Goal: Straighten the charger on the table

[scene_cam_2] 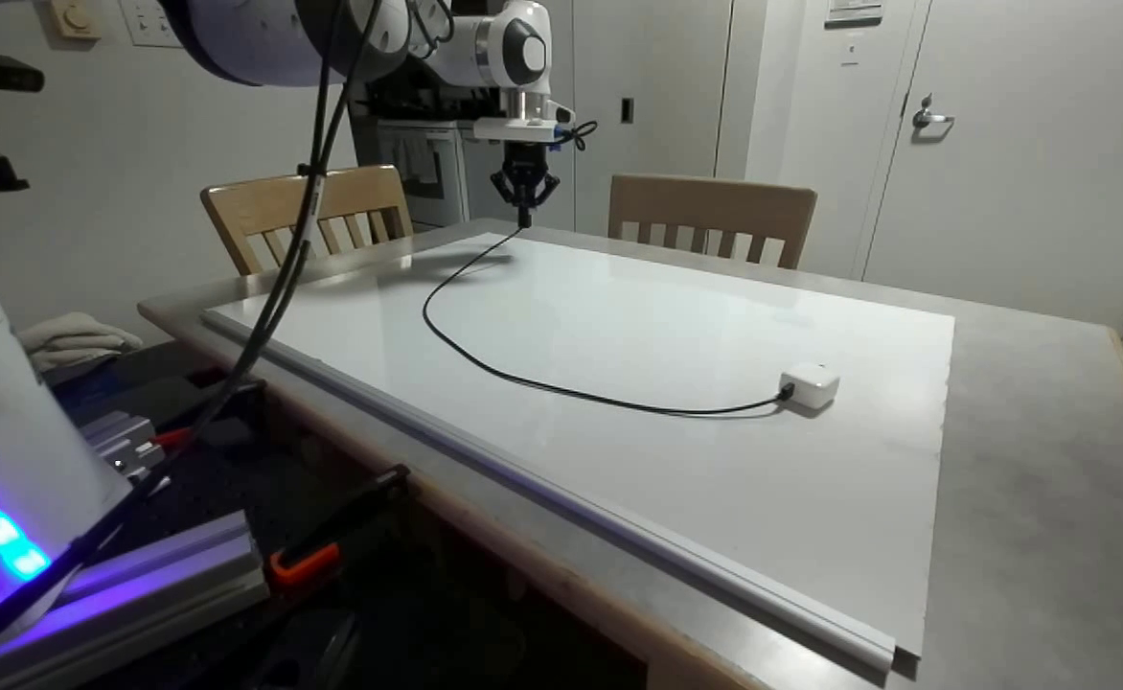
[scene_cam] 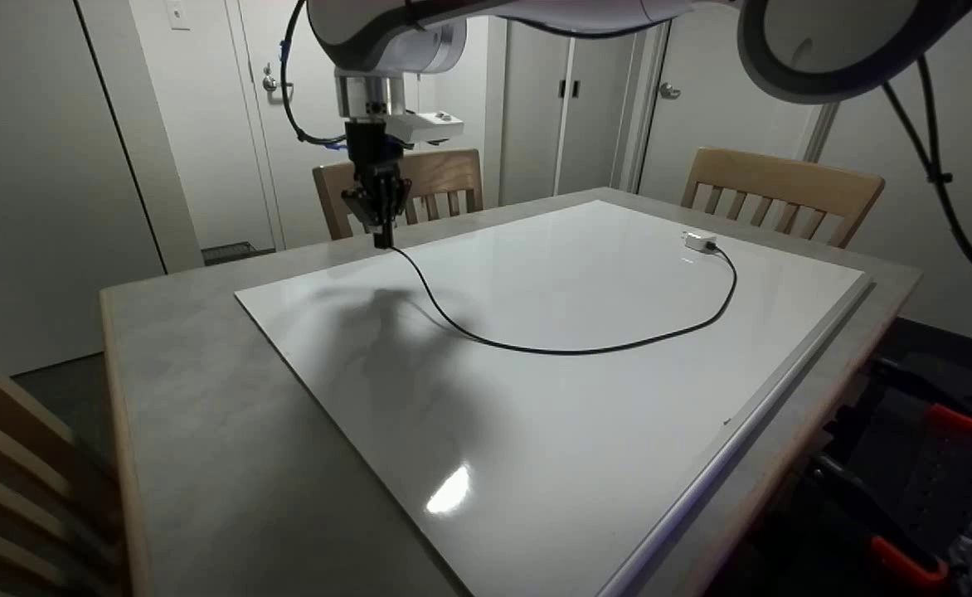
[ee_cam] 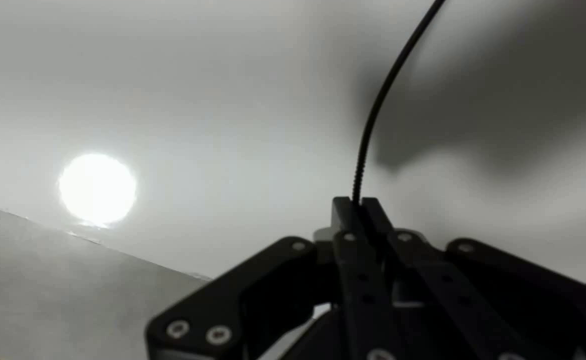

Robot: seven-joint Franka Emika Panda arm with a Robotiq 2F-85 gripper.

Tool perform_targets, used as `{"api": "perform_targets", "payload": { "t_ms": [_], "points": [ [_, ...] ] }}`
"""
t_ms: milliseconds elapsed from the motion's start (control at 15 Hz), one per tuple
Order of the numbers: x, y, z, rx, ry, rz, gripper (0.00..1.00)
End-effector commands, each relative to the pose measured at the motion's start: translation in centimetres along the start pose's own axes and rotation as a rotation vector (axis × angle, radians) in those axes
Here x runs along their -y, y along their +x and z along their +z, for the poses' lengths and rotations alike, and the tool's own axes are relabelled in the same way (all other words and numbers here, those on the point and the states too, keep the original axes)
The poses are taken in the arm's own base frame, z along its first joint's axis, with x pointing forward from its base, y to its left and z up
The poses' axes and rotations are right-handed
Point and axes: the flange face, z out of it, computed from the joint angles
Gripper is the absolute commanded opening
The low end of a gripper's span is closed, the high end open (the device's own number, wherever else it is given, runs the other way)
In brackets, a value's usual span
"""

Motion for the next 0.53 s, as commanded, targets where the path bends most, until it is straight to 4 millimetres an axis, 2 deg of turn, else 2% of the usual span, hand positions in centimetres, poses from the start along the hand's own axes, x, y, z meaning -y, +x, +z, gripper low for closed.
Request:
{"api": "perform_targets", "payload": {
  "t_ms": [0, 200, 467],
  "points": [
    [0.4, 0.2, -0.8, -0.014, -0.009, -0.029, 0.02],
    [0.9, 0.5, -0.8, -0.028, -0.001, -0.029, 0.02],
    [2.4, 0.8, -1.0, -0.026, -0.048, -0.146, 0.02]
  ]
}}
